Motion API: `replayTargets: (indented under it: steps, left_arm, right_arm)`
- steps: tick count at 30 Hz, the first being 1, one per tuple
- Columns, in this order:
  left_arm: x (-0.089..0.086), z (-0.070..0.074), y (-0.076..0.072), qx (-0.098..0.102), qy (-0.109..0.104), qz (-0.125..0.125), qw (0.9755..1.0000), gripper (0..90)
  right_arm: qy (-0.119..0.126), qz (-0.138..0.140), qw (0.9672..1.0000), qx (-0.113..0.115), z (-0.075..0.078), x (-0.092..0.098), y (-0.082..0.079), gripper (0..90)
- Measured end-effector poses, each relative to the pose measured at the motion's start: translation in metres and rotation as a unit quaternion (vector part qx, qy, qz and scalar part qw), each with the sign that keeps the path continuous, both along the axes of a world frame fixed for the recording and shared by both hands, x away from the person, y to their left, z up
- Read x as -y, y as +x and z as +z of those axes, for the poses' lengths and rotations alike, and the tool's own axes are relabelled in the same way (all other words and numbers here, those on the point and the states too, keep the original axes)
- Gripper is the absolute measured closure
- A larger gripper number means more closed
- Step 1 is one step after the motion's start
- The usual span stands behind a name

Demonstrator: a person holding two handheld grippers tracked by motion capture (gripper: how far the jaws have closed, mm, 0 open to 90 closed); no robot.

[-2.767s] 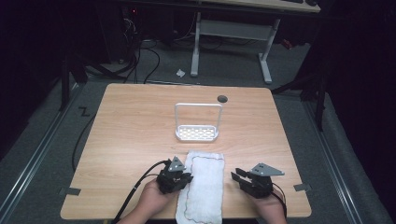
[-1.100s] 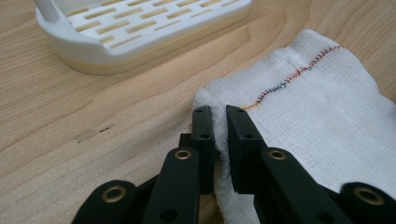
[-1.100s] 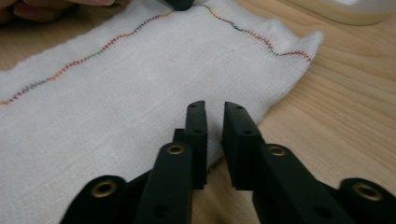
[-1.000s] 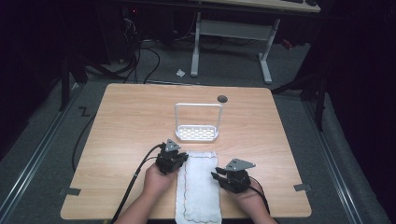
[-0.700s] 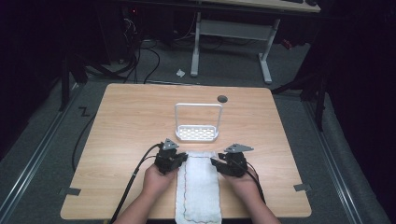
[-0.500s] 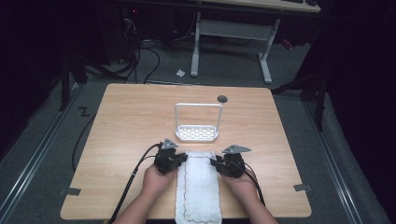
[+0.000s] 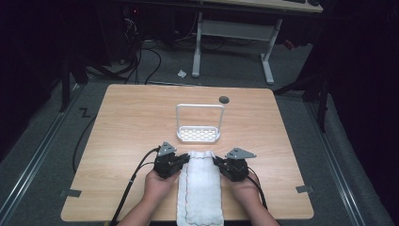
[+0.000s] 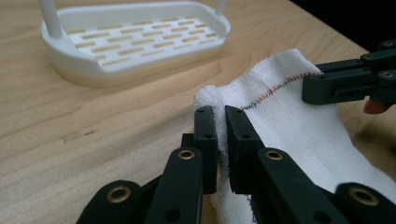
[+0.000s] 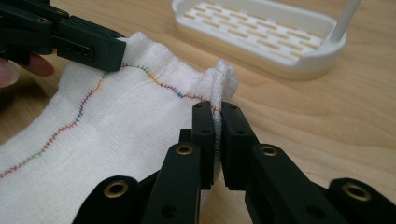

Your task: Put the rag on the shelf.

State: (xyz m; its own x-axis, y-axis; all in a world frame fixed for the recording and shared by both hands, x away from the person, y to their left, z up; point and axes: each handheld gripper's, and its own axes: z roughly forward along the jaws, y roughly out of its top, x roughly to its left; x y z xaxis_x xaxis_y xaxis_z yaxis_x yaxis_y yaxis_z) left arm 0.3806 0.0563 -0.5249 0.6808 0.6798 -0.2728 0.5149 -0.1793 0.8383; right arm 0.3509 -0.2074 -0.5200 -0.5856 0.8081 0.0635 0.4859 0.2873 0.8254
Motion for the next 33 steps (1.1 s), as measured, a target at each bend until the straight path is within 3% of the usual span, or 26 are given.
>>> replayTargets:
  steps: [2, 7, 8, 13, 16, 20, 25, 31, 32, 33]
  left_arm:
    - [-0.001, 0.006, -0.001, 0.004, -0.010, 0.001, 0.9999, 84.2]
    - [0.000, 0.015, -0.004, 0.027, -0.006, 0.002, 0.9996, 84.2]
    - [-0.001, 0.020, -0.005, 0.029, -0.019, 0.004, 0.9994, 84.1]
    - [-0.002, 0.033, -0.007, 0.048, -0.025, 0.001, 0.9985, 84.3]
    - [-0.002, 0.040, -0.007, 0.058, -0.031, 0.004, 0.9978, 84.3]
    - [-0.002, 0.059, -0.008, 0.084, -0.044, 0.002, 0.9955, 84.2]
    - [-0.005, 0.073, -0.005, 0.095, -0.057, 0.005, 0.9938, 84.2]
    - [-0.006, 0.098, -0.003, 0.126, -0.068, 0.013, 0.9897, 84.1]
    - [-0.006, 0.107, -0.002, 0.136, -0.075, 0.017, 0.9877, 84.1]
    - [-0.006, 0.107, -0.002, 0.136, -0.075, 0.017, 0.9877, 84.1]
  right_arm:
    - [0.003, 0.003, 0.9999, 0.017, 0.005, 0.000, -0.003, 85.5]
    - [0.003, 0.005, 0.9995, 0.031, 0.011, -0.001, -0.006, 85.5]
    - [0.006, 0.005, 0.9991, 0.041, 0.015, -0.001, -0.008, 85.5]
    - [0.012, 0.001, 0.9976, 0.068, 0.028, -0.001, -0.012, 85.5]
    - [0.020, -0.002, 0.9971, 0.074, 0.034, 0.000, -0.013, 85.5]
    - [0.028, -0.006, 0.9951, 0.095, 0.050, 0.000, -0.013, 85.5]
    - [0.040, -0.018, 0.9930, 0.110, 0.064, 0.000, -0.008, 85.4]
    - [0.060, -0.027, 0.9887, 0.135, 0.092, 0.000, -0.002, 85.5]
    - [0.067, -0.027, 0.9877, 0.139, 0.098, 0.000, -0.001, 85.5]
    - [0.070, -0.026, 0.9869, 0.143, 0.102, 0.001, -0.001, 85.5]
